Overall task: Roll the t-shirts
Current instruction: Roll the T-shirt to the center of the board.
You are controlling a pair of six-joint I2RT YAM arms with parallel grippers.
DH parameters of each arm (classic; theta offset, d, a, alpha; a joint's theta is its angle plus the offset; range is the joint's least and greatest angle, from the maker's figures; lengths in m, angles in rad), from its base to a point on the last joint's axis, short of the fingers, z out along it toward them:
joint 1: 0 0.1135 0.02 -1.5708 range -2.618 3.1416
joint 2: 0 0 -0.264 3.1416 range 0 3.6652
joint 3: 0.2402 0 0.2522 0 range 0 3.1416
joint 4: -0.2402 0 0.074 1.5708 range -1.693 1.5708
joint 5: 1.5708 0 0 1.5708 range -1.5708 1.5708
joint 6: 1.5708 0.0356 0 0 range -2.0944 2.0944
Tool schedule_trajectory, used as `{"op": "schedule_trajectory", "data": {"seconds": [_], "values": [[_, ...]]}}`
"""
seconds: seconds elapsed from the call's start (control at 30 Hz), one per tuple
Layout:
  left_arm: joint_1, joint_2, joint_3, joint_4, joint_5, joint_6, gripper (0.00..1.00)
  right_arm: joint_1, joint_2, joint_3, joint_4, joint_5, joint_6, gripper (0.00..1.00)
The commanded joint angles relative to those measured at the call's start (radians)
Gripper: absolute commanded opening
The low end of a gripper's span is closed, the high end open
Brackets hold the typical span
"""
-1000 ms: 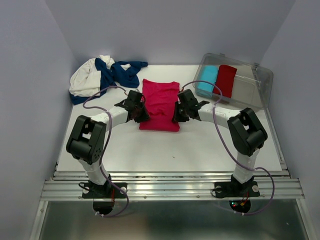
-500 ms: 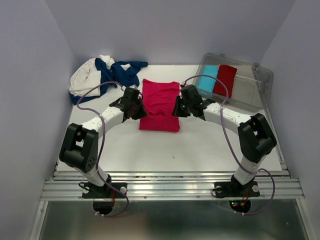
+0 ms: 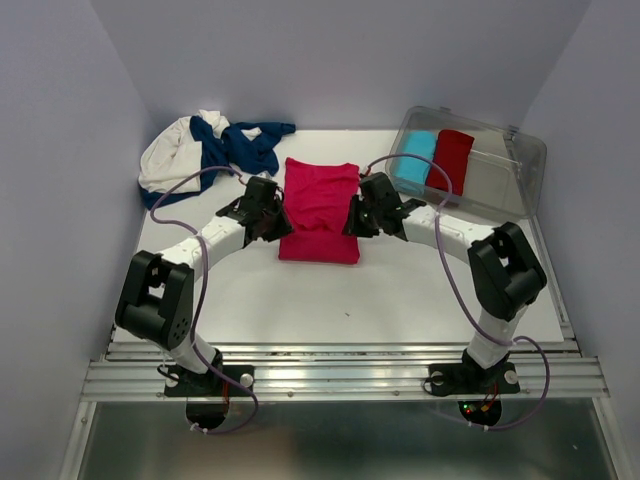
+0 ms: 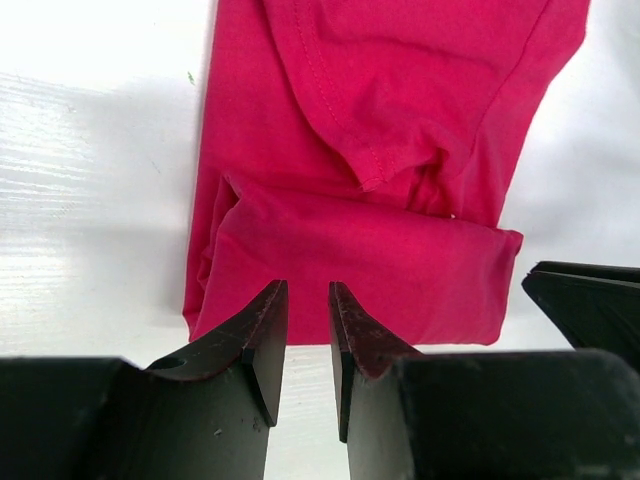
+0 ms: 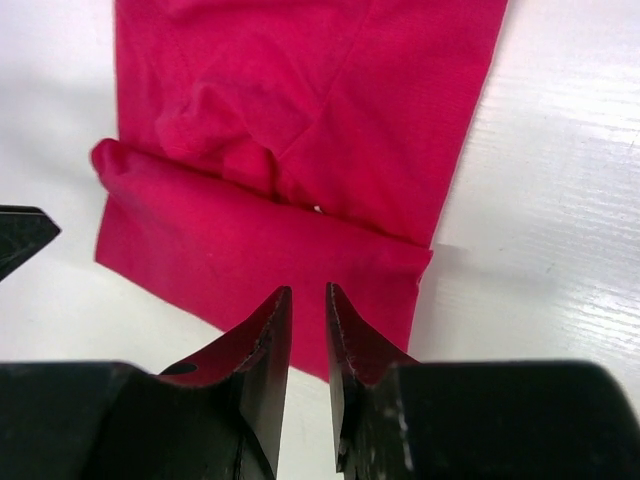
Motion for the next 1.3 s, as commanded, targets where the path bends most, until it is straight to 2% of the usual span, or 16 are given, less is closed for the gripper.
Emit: {"op": "schedule_trajectory", "data": {"seconds": [0.0, 0.3, 0.67, 0.87, 1.13, 1.23, 1.27], "values": [[-0.001, 0.028, 0.007, 0.019, -0.023, -0.003, 0.34, 0.009, 0.047, 0.047, 0.012, -0.009, -0.010, 0.26], [0.000, 0.148, 0.013, 0.039, -0.044, 0.014, 0.34, 0.009, 0.129, 0.029, 0.023, -0.012, -0.016, 0.26], [-0.021, 0.125, -0.097, 0.058, -0.007, 0.026, 0.35, 0.009, 0.117, -0.051, 0.045, -0.016, -0.021, 0.26], [-0.168, 0.066, -0.183, 0.048, 0.076, 0.003, 0.35, 0.009, 0.054, -0.082, 0.003, 0.059, -0.053, 0.28], [-0.420, -0.020, -0.258, 0.045, 0.105, -0.181, 0.36, 0.009, 0.040, -0.039, -0.038, 0.157, -0.117, 0.30], [-0.467, -0.043, -0.235, -0.010, 0.097, -0.190, 0.38, 0.009, 0.032, 0.020, -0.092, 0.238, -0.159, 0.35], [-0.469, -0.053, -0.216, -0.030, 0.090, -0.178, 0.38, 0.009, 0.025, 0.029, -0.110, 0.279, -0.171, 0.40]]}}
